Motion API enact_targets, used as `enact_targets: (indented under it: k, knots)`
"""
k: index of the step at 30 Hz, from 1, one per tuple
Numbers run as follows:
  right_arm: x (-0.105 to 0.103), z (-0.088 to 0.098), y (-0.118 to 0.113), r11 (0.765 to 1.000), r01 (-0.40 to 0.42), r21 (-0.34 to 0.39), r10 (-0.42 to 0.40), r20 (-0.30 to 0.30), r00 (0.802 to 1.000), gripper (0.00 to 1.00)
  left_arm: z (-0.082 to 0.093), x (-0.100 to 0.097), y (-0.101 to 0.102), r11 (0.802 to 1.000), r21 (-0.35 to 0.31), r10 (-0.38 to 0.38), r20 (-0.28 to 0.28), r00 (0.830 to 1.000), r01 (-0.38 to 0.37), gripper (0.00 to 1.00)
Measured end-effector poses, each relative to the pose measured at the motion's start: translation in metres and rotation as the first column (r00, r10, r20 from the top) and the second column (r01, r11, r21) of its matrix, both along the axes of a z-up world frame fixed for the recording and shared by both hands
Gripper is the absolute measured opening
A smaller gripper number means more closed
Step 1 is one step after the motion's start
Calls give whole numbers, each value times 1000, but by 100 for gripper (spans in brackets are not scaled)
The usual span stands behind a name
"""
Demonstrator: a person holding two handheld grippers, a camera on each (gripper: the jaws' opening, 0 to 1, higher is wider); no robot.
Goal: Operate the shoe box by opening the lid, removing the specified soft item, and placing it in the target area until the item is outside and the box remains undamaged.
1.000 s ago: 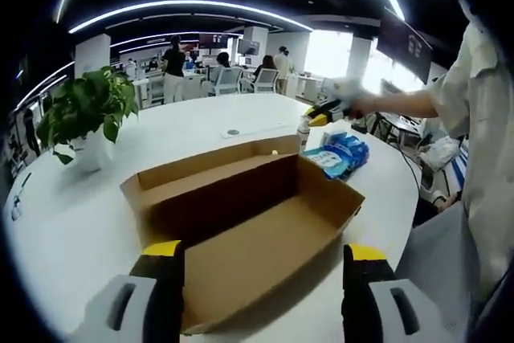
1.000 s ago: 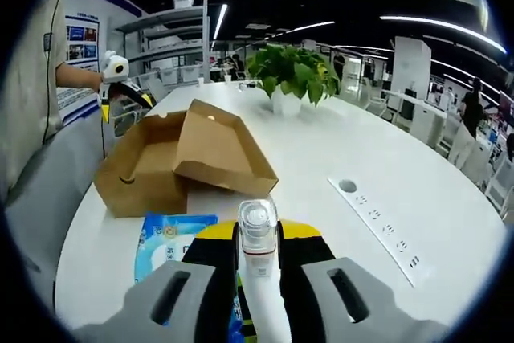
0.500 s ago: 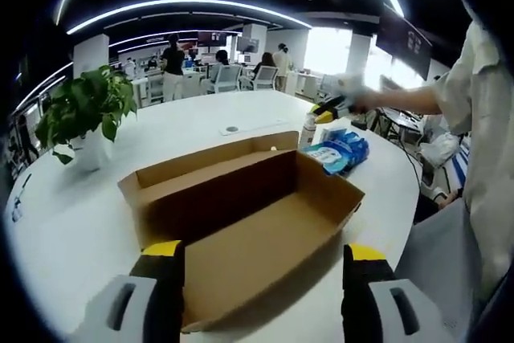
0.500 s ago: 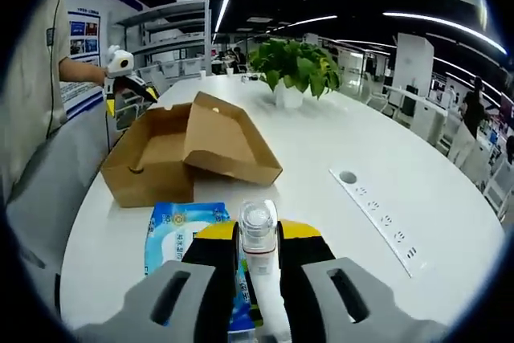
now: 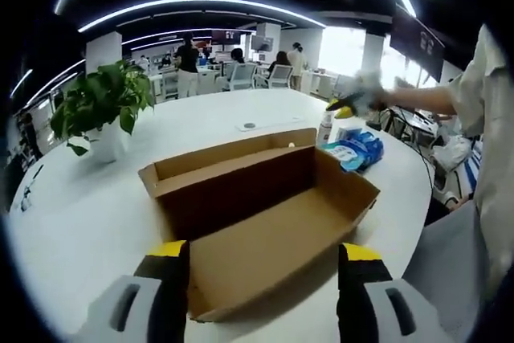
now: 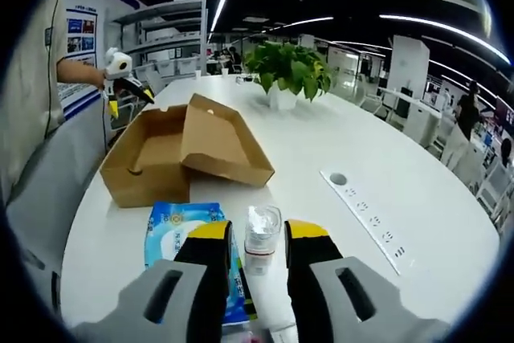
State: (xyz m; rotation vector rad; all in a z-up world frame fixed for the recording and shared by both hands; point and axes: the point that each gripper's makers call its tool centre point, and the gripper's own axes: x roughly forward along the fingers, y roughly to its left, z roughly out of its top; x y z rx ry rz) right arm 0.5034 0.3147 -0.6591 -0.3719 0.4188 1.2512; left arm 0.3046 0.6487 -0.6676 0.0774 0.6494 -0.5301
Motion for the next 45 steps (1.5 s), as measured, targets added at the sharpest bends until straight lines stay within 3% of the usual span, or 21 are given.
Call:
enact_targets:
  k: [3,4,9,12,14,18,21,25,27,29,32,34,38,45]
  knots:
    - [4,8,-4,997,76,12,-76,-25,997,27,-3,3,16,996,73,46,8,999,-47,72]
    - [5,10,-5,994,109,15,-108,-51,993,29,-2,5,18,995,70,63,15,998,-64,70]
    - [9,26,-5,986,168,11,-167,-59,984,30,-2,9,37,984,97,148,25,989,-150,67]
    - [8,33,-1,973,231,12,-227,-128,965,38,-5,8,46,976,116,183,18,983,-184,63]
    - [7,34,5,970,244,-4,-242,-139,960,42,-8,7,52,970,127,206,10,979,-205,60]
    - [3,30,18,965,255,-63,-261,-137,955,40,-13,6,61,960,144,244,1,970,-241,57]
    - [1,28,31,958,275,-76,-285,-171,943,41,-15,6,66,952,157,265,4,964,-262,54]
    - [0,22,49,952,289,-99,-303,-197,932,33,-23,4,73,944,162,296,-20,955,-289,50]
    - [0,20,59,948,302,-104,-318,-215,923,35,-26,3,77,939,170,307,-28,951,-298,47]
    - [1,15,68,943,318,-104,-334,-261,906,38,-30,2,80,934,164,329,-43,943,-318,44]
    - [2,10,80,943,313,-115,-333,-269,904,37,-36,3,85,919,111,386,-78,919,-377,42]
    - [4,5,86,941,313,-133,-338,-272,901,37,-39,5,88,915,105,398,-86,913,-389,41]
    - [11,-3,95,925,349,-149,-379,-309,872,38,-46,8,90,906,84,422,-115,899,-414,33]
    - [27,-17,101,889,418,-188,-458,-331,825,35,-53,13,86,904,73,428,-139,893,-422,23]
